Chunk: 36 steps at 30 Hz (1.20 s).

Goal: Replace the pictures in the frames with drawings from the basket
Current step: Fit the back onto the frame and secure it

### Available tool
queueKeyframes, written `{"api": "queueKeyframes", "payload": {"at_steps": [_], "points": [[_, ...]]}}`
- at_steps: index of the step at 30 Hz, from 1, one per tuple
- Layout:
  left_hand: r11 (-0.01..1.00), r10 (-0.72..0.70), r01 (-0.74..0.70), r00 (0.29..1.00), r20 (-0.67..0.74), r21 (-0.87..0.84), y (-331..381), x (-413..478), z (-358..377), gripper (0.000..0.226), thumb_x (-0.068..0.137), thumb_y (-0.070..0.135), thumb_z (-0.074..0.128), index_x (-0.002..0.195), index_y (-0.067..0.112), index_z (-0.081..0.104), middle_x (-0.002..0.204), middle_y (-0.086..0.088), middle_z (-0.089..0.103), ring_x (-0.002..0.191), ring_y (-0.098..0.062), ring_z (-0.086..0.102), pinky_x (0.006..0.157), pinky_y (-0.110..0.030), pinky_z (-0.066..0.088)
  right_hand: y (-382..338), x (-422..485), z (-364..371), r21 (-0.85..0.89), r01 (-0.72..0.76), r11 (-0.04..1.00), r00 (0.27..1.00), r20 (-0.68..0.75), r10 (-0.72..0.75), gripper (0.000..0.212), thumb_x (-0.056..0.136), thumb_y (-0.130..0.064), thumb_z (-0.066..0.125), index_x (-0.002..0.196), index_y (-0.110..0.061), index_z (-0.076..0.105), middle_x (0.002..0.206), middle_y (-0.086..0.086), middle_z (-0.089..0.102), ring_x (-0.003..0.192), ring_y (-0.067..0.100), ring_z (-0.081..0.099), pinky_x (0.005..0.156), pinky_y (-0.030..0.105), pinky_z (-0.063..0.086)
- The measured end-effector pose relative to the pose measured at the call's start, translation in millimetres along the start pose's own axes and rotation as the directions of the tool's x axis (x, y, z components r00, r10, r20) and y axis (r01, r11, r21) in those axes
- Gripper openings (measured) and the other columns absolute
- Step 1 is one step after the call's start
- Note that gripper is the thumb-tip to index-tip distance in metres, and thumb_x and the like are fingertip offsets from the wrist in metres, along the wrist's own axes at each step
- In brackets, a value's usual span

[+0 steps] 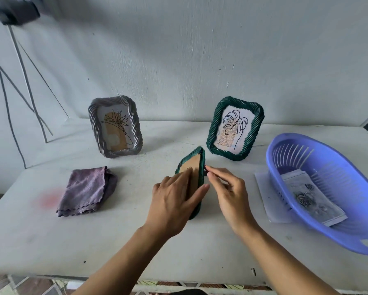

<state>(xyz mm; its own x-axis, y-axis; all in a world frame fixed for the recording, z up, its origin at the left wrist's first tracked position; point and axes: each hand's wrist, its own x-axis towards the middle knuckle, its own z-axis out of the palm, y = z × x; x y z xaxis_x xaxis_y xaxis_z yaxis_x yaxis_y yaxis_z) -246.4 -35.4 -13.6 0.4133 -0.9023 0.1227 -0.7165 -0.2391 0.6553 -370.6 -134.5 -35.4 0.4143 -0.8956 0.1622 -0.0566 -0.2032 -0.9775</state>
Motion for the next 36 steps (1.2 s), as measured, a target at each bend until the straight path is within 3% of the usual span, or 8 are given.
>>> {"api": "queueKeyframes", "payload": {"at_steps": [5, 8, 11, 16, 22, 25, 27, 36], "points": [[0.966, -0.102, 0.102, 0.995, 0.014, -0.239, 3, 7, -27, 0.046, 0.088, 0.053, 0.060, 0.133, 0.044, 0.053, 0.119, 0.012, 0.071, 0.102, -0.004, 0.069, 0.088, -0.036, 0.057, -6, 8, 11, -0.001, 0.049, 0.999, 0.992, 0.120, -0.048, 0.025, 0.098, -0.021, 0.061, 0.120, -0.027, 0.072, 0.117, -0.014, 0.064, 0.124, 0.009, 0.052, 0.102, 0.022, 0.043], [0.939, -0.157, 0.143, 0.988, -0.018, -0.311, -4, 10, -37, 0.033, 0.096, 0.034, 0.057, 0.126, 0.048, 0.055, 0.114, 0.012, 0.073, 0.085, -0.002, 0.073, 0.078, -0.037, 0.060, -2, 18, 15, -0.104, 0.001, 0.995, 0.971, 0.236, 0.024, 0.030, 0.098, -0.040, 0.055, 0.125, -0.039, 0.067, 0.128, -0.022, 0.056, 0.130, -0.006, 0.040, 0.104, 0.016, 0.034], [0.893, -0.229, 0.195, 0.973, -0.037, -0.406, -18, 10, -39, 0.034, 0.089, 0.041, 0.053, 0.122, 0.048, 0.056, 0.107, 0.011, 0.075, 0.079, -0.010, 0.074, 0.073, -0.047, 0.061, 12, 26, 17, -0.256, -0.012, 0.967, 0.967, 0.243, 0.077, 0.038, 0.103, -0.039, 0.047, 0.139, -0.031, 0.055, 0.138, -0.017, 0.051, 0.125, -0.015, 0.037, 0.103, 0.008, 0.027], [0.839, -0.333, 0.268, 0.941, -0.056, -0.473, -55, 6, -34, 0.048, 0.078, 0.050, 0.044, 0.123, 0.045, 0.061, 0.096, -0.002, 0.074, 0.092, -0.034, 0.069, 0.079, -0.059, 0.056, 41, 24, 15, -0.481, -0.006, 0.877, 0.963, 0.233, 0.135, 0.043, 0.106, -0.041, 0.038, 0.137, -0.018, 0.057, 0.136, -0.001, 0.059, 0.132, 0.017, 0.048, 0.112, 0.036, 0.038], [0.892, -0.363, 0.335, 0.931, -0.038, -0.303, -78, -3, -21, 0.050, 0.090, 0.038, 0.046, 0.136, 0.022, 0.059, 0.105, 0.003, 0.071, 0.096, -0.026, 0.068, 0.080, -0.051, 0.057, 47, 19, 16, -0.645, 0.126, 0.754, 0.963, 0.263, 0.065, 0.037, 0.105, -0.024, 0.046, 0.137, -0.010, 0.058, 0.141, 0.003, 0.058, 0.136, 0.021, 0.045, 0.113, 0.021, 0.023], [0.947, -0.321, 0.316, 0.941, -0.102, -0.062, -80, -4, -19, 0.038, 0.099, 0.030, 0.049, 0.135, 0.023, 0.059, 0.115, 0.005, 0.057, 0.118, -0.020, 0.049, 0.095, -0.040, 0.037, 50, 17, 15, -0.693, 0.159, 0.703, 0.964, 0.264, 0.043, 0.039, 0.104, -0.029, 0.045, 0.137, -0.012, 0.058, 0.141, 0.001, 0.058, 0.137, 0.023, 0.045, 0.118, 0.032, 0.028], [0.939, -0.332, 0.339, 0.937, -0.107, 0.053, -80, -3, -17, 0.033, 0.100, 0.028, 0.050, 0.132, 0.026, 0.061, 0.118, 0.006, 0.050, 0.120, -0.017, 0.039, 0.090, -0.037, 0.024, 50, 16, 15, -0.721, 0.164, 0.673, 0.969, 0.245, 0.026, 0.046, 0.101, -0.036, 0.041, 0.134, -0.012, 0.061, 0.138, 0.002, 0.061, 0.135, 0.024, 0.049, 0.115, 0.042, 0.035], [0.939, -0.179, 0.206, 0.976, -0.121, 0.276, -97, -9, 0, 0.024, 0.096, 0.034, 0.058, 0.115, 0.030, 0.072, 0.115, 0.006, 0.053, 0.113, -0.023, 0.044, 0.083, -0.039, 0.019, 57, 15, 15, -0.739, 0.165, 0.653, 0.980, 0.199, -0.022, 0.048, 0.096, -0.033, 0.041, 0.133, -0.011, 0.062, 0.137, 0.003, 0.062, 0.129, 0.022, 0.055, 0.108, 0.046, 0.044]]}}
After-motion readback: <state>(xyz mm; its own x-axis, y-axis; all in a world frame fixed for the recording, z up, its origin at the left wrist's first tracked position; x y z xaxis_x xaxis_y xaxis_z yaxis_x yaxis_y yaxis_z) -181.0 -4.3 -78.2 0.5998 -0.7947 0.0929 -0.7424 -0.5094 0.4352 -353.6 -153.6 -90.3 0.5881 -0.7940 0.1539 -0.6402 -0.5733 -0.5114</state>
